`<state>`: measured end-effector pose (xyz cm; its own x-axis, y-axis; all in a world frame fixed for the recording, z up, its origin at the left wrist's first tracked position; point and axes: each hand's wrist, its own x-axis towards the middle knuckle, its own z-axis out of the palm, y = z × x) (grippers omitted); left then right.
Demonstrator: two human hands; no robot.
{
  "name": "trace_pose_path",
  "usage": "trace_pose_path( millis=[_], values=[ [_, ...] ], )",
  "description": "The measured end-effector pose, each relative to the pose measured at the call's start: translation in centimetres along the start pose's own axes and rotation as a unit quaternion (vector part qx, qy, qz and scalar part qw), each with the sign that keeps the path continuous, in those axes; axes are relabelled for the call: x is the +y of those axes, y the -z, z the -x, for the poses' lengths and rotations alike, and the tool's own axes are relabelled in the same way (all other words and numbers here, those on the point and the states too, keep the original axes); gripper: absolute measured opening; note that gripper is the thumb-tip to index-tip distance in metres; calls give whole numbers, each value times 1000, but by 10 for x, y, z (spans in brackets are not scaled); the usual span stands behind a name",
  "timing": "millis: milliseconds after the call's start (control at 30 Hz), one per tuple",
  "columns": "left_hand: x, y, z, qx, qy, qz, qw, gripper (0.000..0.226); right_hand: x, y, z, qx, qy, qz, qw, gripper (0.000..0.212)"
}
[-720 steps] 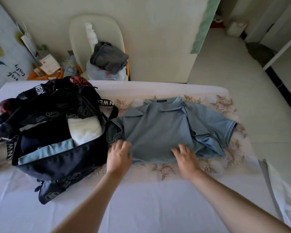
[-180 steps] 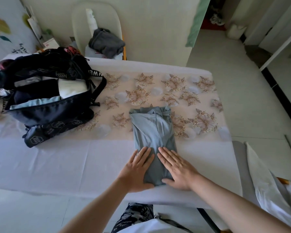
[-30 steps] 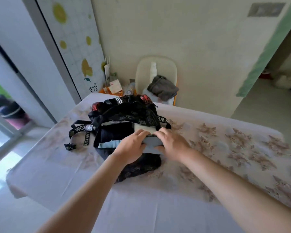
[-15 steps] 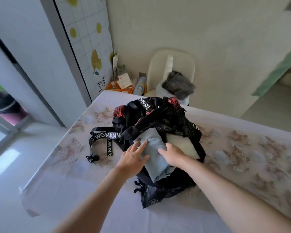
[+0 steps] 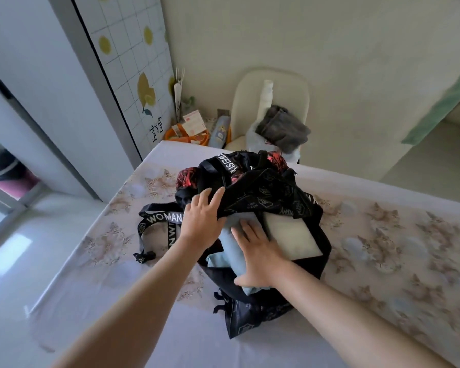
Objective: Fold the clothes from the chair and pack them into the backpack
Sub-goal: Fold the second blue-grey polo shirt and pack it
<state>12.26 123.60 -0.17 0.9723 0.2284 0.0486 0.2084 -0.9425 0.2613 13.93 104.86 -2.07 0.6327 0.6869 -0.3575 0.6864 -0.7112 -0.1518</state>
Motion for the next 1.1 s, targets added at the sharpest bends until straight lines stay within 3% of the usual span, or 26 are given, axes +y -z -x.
trace_pose_path(
  millis=[67,200,333,500,567,667,733,767,900,1000,1100],
  values=[
    [-2,2,-13,-40,28,39,998,65,-2,-2,0,26,-8,-23,999,112],
    [-10,22,-32,37,65,119,990,31,-5,1,-9,84,-23,-103,991,88],
    [-12,31,-27,66,58,154,984,30,-22,3,-33,197,-26,-195,961,76],
    [-16,26,-8,8,55,169,984,39,-22,2,-46,70,-10,-149,986,82],
    [-19,22,3,-1,39,183,982,45,-17,8,-42,59,-7,-126,990,86],
    [-17,9,27,105,0,108,989,48,-13,4,-20,130,21,-47,990,93],
    [-10,-1,45,201,-22,120,972,26,-10,-12,-1,159,20,-57,985,99],
    [-7,-7,55,209,-37,142,967,17,-8,-21,7,158,9,-80,984,101],
    [-2,-41,89,43,0,142,989,4,-3,-34,14,145,-14,-96,985,98],
    [-3,-47,100,-66,24,95,993,26,-3,-19,2,123,-13,-79,989,91],
    [2,-28,89,-172,14,48,984,24,-3,-11,-11,113,-21,-61,991,91]
  ],
)
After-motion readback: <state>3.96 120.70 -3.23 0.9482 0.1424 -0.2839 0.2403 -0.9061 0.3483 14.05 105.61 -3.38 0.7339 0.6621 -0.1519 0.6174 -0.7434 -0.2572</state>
